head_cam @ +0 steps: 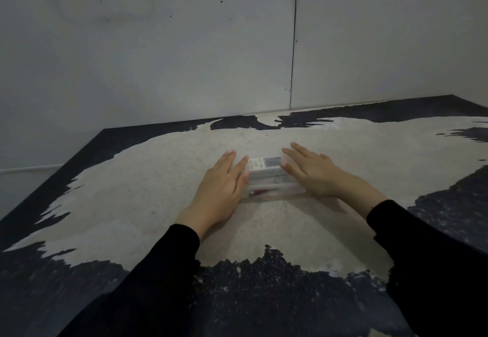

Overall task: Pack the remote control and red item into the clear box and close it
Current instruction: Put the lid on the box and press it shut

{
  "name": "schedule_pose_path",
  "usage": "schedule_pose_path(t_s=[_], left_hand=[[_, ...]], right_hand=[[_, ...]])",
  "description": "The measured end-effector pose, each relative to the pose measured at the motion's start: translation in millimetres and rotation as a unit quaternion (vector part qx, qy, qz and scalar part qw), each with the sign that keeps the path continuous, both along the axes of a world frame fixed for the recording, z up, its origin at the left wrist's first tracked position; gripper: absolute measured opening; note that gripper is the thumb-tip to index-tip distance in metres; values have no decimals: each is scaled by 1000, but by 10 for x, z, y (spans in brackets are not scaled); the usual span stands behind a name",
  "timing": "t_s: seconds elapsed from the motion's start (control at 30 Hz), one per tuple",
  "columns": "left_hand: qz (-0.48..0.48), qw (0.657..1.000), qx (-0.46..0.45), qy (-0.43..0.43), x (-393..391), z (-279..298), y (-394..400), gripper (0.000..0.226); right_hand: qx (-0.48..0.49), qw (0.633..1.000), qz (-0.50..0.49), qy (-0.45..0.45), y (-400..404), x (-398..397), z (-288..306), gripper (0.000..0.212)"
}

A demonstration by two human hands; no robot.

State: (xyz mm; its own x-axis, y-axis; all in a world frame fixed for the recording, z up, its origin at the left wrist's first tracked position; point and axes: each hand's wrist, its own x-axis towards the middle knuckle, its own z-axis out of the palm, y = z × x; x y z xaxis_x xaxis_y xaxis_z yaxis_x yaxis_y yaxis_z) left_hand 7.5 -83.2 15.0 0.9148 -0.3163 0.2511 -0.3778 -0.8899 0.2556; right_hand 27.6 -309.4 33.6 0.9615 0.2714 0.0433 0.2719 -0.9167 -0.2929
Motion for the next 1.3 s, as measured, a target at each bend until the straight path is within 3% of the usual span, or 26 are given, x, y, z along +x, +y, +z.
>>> schedule_pose_path(t_s=[0.17,0.3,0.53,0.73,0.87,0.93,1.0,1.07,1.17,1.3], left_hand=[[21,994,101,18,89,234,-34,65],[40,989,138,-35,215,327,-155,74],[-30,995,88,25,349,167,-186,62],[-55,998,23,25,395,208,-160,87],[-41,995,-78,42,409,168,-141,81],[-35,995,-79,43,421,128,-137,75],[-27,994,-89,50,414,114,-149,66],[-15,992,-114,53,398,114,-152,54],[-8,989,-145,-20,263,144,-165,36],[-1,981,-48,-185,-4,154,-163,30]], right_hand=[[-63,997,-36,-31,245,64,132,77],[-50,997,-42,-49,335,60,-8,74],[-30,997,23,-73,321,107,0,65],[-30,998,20,-59,305,246,24,51],[-28,997,5,-76,342,290,-39,58],[9,996,6,-91,331,283,-59,61],[120,989,3,-90,292,238,-32,54],[220,963,-6,-156,287,146,-17,43],[129,950,4,-284,349,-53,1,36],[-2,968,54,-246,355,-213,54,34]])
